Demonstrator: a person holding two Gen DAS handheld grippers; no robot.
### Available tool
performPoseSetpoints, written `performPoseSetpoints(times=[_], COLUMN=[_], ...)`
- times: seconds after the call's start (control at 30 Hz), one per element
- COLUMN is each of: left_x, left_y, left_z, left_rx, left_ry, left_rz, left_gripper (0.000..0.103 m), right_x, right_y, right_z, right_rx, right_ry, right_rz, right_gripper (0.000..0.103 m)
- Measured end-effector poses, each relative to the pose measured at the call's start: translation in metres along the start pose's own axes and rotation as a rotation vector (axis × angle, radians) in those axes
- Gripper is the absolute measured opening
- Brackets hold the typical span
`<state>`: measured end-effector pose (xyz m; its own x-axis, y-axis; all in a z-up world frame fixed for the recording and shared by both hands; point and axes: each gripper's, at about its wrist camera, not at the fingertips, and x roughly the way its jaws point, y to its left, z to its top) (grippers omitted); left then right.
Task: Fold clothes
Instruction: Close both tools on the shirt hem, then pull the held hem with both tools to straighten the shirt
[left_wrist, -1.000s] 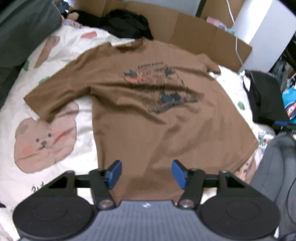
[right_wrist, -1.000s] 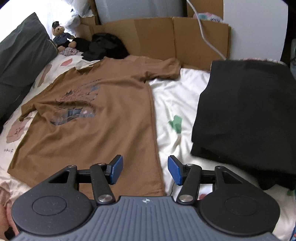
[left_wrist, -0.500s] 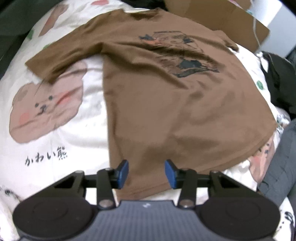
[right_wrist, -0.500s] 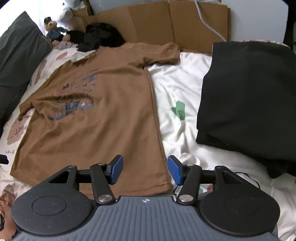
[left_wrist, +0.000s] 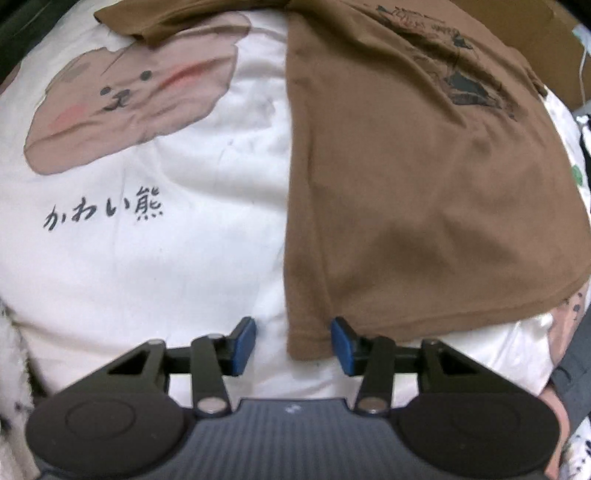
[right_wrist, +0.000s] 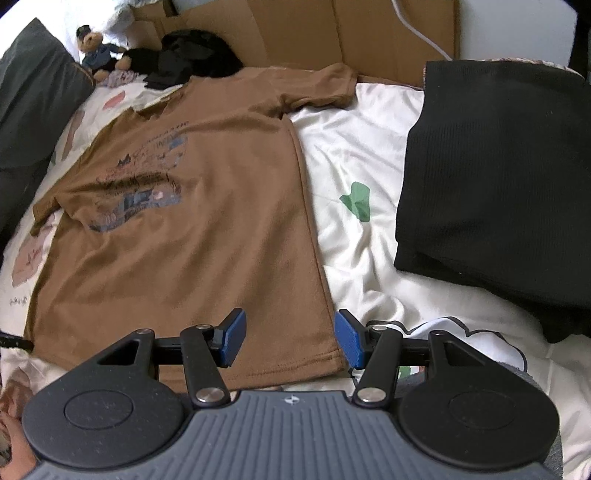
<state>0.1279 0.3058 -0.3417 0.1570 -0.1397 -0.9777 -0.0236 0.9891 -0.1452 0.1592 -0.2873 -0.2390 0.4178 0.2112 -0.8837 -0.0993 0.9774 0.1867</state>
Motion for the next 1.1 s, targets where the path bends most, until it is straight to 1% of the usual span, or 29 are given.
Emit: performPoseSetpoints(times=[0.17,0.2,0.23,0.27,0.3,0.33,0.4,0.43,0.5,0.57,0.63,0.7,0.77,0.83,0.9,0.93,0.97,1.0,1.07,1.1], left_x=[0.002,0.0,-0.001,-0.002,-0.003,-0.005,-0.009,-0.011,-0.016,-0.024,-0.028,-0.033,-0.037,-0.039,-0.042,-0.042,-0.043,-0.043,-0.043,-0.043], left_y=[0.002,0.002,0.003,0.005,0.008,0.01,0.015,0.015,0.013,0.004,0.0,0.0,0.002,0.001,-0.004,-0.009,-0.019,-0.023,-0.03,-0.033], left_z=[0.003,0.001,-0.001,-0.002,-0.002,-0.001,0.0,0.0,-0.001,-0.007,-0.012,-0.016,-0.019,-0.021,-0.022,-0.021,-0.024,-0.026,-0.029,-0.029], left_rx=[-0.005,0.0,0.005,0.008,0.007,0.001,-0.009,-0.01,0.0,0.057,0.1,0.115,0.111,0.111,0.131,0.167,0.228,0.254,0.269,0.275], left_ry=[-0.006,-0.01,-0.014,-0.009,0.0,0.007,0.02,0.021,0.024,0.024,0.043,0.068,0.083,0.098,0.123,0.134,0.153,0.164,0.181,0.183], left_rz=[-0.009,-0.011,-0.015,-0.019,-0.027,-0.039,-0.061,-0.066,-0.077,-0.113,-0.12,-0.124,-0.131,-0.141,-0.161,-0.166,-0.171,-0.174,-0.173,-0.161], left_gripper=[0.048,0.041,0.027,0.022,0.014,0.009,0.005,0.004,0.004,0.003,0.003,0.003,0.003,0.003,0.003,0.003,0.003,0.003,0.003,0.003], right_x=[0.013,0.02,0.024,0.027,0.03,0.034,0.044,0.053,0.064,0.078,0.088,0.095,0.1,0.103,0.104,0.104,0.103,0.102,0.101,0.1], right_y=[0.001,-0.001,-0.002,-0.003,0.0,0.004,0.013,0.016,0.015,0.013,0.01,0.007,0.004,0.0,-0.002,-0.002,-0.002,-0.002,-0.004,-0.006], right_z=[0.004,0.008,0.012,0.016,0.021,0.025,0.032,0.036,0.038,0.041,0.04,0.039,0.038,0.037,0.035,0.034,0.033,0.032,0.031,0.03], right_rx=[0.006,0.015,0.025,0.027,0.004,-0.044,-0.122,-0.153,-0.154,-0.146,-0.124,-0.115,-0.104,-0.083,-0.081,-0.089,-0.098,-0.103,-0.091,-0.085], right_ry=[0.083,0.124,0.145,0.147,0.143,0.144,0.18,0.218,0.257,0.304,0.343,0.385,0.415,0.44,0.452,0.456,0.458,0.46,0.462,0.463], right_rz=[-0.036,-0.029,-0.018,-0.014,-0.024,-0.044,-0.082,-0.097,-0.102,-0.104,-0.081,-0.067,-0.071,-0.086,-0.089,-0.088,-0.09,-0.094,-0.098,-0.101], right_gripper=[0.058,0.058,0.058,0.058,0.058,0.058,0.058,0.058,0.058,0.058,0.058,0.058,0.051,0.028,0.018,0.015,0.014,0.014,0.014,0.017])
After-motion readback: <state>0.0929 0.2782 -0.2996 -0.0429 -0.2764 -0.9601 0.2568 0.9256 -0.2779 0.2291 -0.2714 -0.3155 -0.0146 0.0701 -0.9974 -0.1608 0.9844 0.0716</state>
